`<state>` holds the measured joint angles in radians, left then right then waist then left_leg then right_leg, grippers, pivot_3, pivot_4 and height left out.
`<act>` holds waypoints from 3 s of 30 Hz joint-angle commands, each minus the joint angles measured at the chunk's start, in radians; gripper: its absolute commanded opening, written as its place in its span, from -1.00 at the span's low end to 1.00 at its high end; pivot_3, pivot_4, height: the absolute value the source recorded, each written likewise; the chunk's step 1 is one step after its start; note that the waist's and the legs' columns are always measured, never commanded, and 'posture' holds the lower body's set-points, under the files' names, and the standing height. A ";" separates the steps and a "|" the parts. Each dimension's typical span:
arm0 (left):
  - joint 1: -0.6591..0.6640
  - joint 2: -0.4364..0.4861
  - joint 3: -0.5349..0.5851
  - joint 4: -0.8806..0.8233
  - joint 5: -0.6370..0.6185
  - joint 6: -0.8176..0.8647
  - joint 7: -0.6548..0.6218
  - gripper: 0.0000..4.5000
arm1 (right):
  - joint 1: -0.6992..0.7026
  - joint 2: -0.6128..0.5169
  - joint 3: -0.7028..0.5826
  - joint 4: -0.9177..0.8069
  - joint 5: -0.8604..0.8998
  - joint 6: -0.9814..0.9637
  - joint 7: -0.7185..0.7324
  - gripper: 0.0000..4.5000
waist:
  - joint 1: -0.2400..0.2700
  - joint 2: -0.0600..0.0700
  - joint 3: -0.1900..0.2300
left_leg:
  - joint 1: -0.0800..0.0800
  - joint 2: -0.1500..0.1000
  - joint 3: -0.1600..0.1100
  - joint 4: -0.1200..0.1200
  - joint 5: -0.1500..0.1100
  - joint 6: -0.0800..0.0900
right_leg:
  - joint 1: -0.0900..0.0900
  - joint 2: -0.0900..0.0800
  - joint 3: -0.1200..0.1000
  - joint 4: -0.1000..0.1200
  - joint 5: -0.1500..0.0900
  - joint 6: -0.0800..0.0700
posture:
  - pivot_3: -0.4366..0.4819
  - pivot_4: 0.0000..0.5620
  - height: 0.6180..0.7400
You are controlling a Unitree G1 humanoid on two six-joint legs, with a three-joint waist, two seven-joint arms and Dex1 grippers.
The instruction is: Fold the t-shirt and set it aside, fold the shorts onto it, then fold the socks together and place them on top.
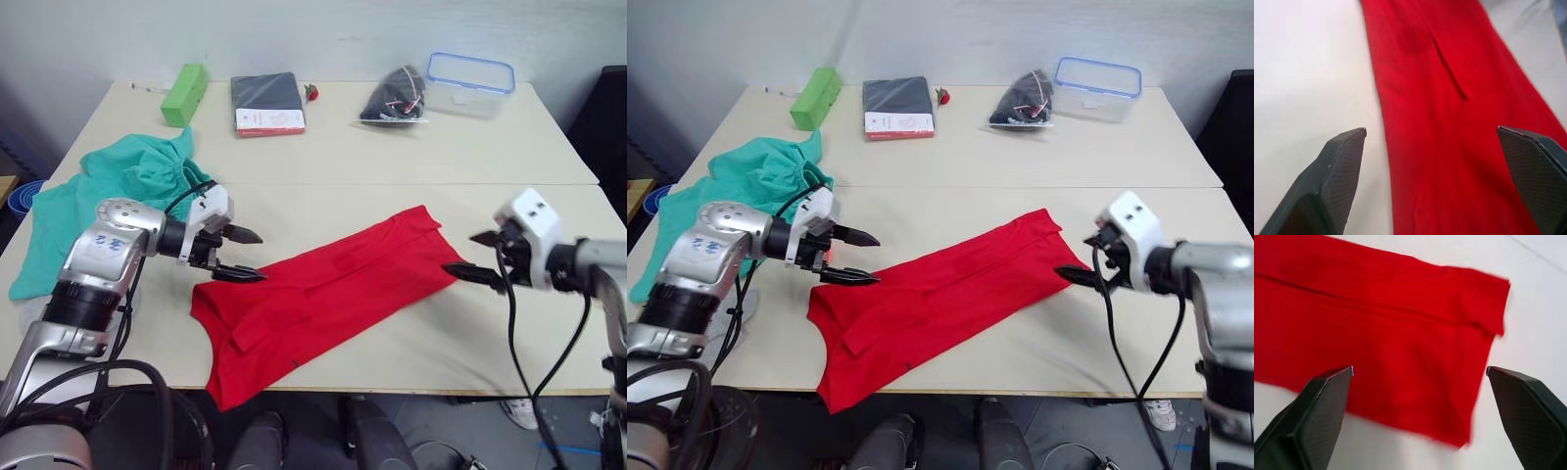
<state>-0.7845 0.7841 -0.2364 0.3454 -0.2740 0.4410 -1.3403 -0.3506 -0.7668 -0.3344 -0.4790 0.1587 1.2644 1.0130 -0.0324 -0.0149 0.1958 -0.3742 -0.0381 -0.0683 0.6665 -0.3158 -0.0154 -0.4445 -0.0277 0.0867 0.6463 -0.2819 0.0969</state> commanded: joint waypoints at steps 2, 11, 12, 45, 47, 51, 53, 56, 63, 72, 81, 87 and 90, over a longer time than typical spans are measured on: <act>-0.050 -0.038 -0.039 0.142 0.085 -0.087 -0.035 1.00 | 0.041 0.161 -0.131 -0.203 0.034 0.322 -0.157 0.99 | 0.002 -0.001 0.000 | 0.002 0.000 0.000 0.000 0.002 0.000 | 0.001 0.000 0.000 0.001 0.002 -0.001 | -0.05 -0.47 1.00; -0.102 -0.113 -0.046 0.330 0.174 -0.166 -0.038 1.00 | 0.065 0.520 -0.195 -0.215 0.067 0.350 -0.468 0.99 | 0.004 -0.003 -0.001 | 0.001 -0.001 -0.001 -0.001 0.005 0.000 | 0.000 -0.001 -0.001 0.001 0.005 -0.002 | -0.05 -0.47 1.00; -0.104 -0.119 -0.046 0.344 0.181 -0.170 -0.036 1.00 | 0.053 0.546 -0.202 -0.198 0.070 0.350 -0.495 0.99 | 0.005 -0.003 -0.001 | 0.001 -0.001 -0.001 -0.002 0.005 0.000 | 0.000 -0.002 -0.001 0.001 0.005 -0.002 | -0.05 -0.47 1.00; 0.219 -0.101 0.127 -0.171 0.119 0.093 0.130 -1.00 | -0.327 0.479 -0.013 0.517 0.153 0.033 -0.587 -0.99 | -0.032 -0.012 -0.008 | 0.002 0.000 -0.002 -0.005 0.005 0.000 | 0.000 -0.002 0.001 -0.001 0.005 -0.002 | -0.05 -0.47 1.00; 0.307 -0.111 0.157 -0.306 0.096 0.180 0.200 -1.00 | -0.424 0.459 0.061 0.719 0.119 -0.109 -0.559 -0.99 | -0.038 -0.012 -0.008 | 0.003 -0.001 0.001 -0.005 0.005 0.000 | 0.000 -0.002 0.001 0.000 0.005 -0.001 | -0.05 -0.47 1.00; 0.450 -0.113 0.180 -0.524 0.061 0.291 0.291 -1.00 | -0.599 0.451 0.154 1.033 0.071 -0.327 -0.506 -0.99 | -0.052 -0.012 -0.008 | 0.003 0.000 0.000 -0.006 0.005 0.000 | 0.000 -0.001 0.001 0.000 0.005 -0.001 | -0.05 -0.47 1.00; 0.490 -0.110 0.186 -0.588 0.043 0.323 0.320 -1.00 | -0.658 0.452 0.177 1.144 0.057 -0.399 -0.488 -0.99 | -0.052 -0.012 -0.008 | 0.003 0.001 -0.001 -0.007 0.005 0.000 | 0.000 -0.001 0.002 -0.001 0.005 -0.002 | -0.05 -0.47 1.00; 0.564 -0.124 0.195 -0.716 0.002 0.391 0.381 -1.00 | -0.757 0.467 0.227 1.329 0.014 -0.549 -0.459 -0.99 | -0.052 -0.012 -0.008 | 0.003 0.000 -0.001 -0.008 0.005 0.000 | 0.000 -0.002 0.002 -0.003 0.005 -0.002 | -0.05 -0.47 1.00; 0.664 -0.167 0.132 -0.912 -0.054 0.495 0.500 -1.00 | -0.889 0.479 0.254 1.607 -0.035 -0.774 -0.418 -0.99 | -0.052 -0.012 -0.008 | 0.002 0.000 -0.001 -0.009 0.005 0.000 | 0.000 -0.001 0.002 -0.004 0.005 -0.002 | -0.05 -0.47 1.00; 0.587 -0.143 0.156 -0.783 -0.048 0.465 0.548 -1.00 | -0.820 0.384 0.393 1.551 -0.156 -0.862 -0.228 -0.99 | -0.048 -0.011 -0.008 | 0.003 -0.001 -0.001 -0.008 0.006 -0.001 | 0.001 -0.001 -0.001 -0.003 0.005 -0.002 | -0.05 -0.47 1.00; 0.539 -0.010 0.356 -0.727 -0.242 0.539 0.420 0.08 | -0.472 0.151 0.383 0.853 -0.075 -0.638 -0.024 0.16 | -0.042 -0.008 -0.006 | 0.002 0.000 -0.002 -0.008 0.006 -0.001 | 0.000 -0.001 -0.001 -0.004 0.005 -0.002 | -0.05 -0.47 1.00; 0.349 -0.017 0.322 -0.539 -0.234 0.521 0.431 0.91 | -0.232 0.044 0.235 0.345 0.161 -0.206 -0.007 1.00 | -0.021 -0.007 -0.006 | 0.003 0.000 -0.003 -0.007 0.006 -0.001 | 0.001 -0.001 -0.002 -0.003 0.005 -0.002 | -0.05 -0.47 1.00; 0.206 -0.074 0.232 -0.392 -0.188 0.481 0.426 0.99 | -0.129 0.055 0.157 0.148 0.277 0.004 -0.049 1.00 | -0.010 -0.007 -0.006 | 0.002 0.000 -0.004 -0.006 0.006 -0.001 | 0.002 -0.001 -0.002 -0.003 0.005 -0.002 | -0.05 -0.47 1.00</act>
<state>-0.5354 0.7242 0.0324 -0.0997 -0.4838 0.9541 -0.9090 -0.5029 -0.7111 -0.1260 -0.2268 0.3718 1.1729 0.9848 -0.0419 -0.0224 0.1901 -0.3718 -0.0382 -0.0710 0.6604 -0.3101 -0.0167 -0.4428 -0.0287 0.0849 0.6428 -0.2770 0.0947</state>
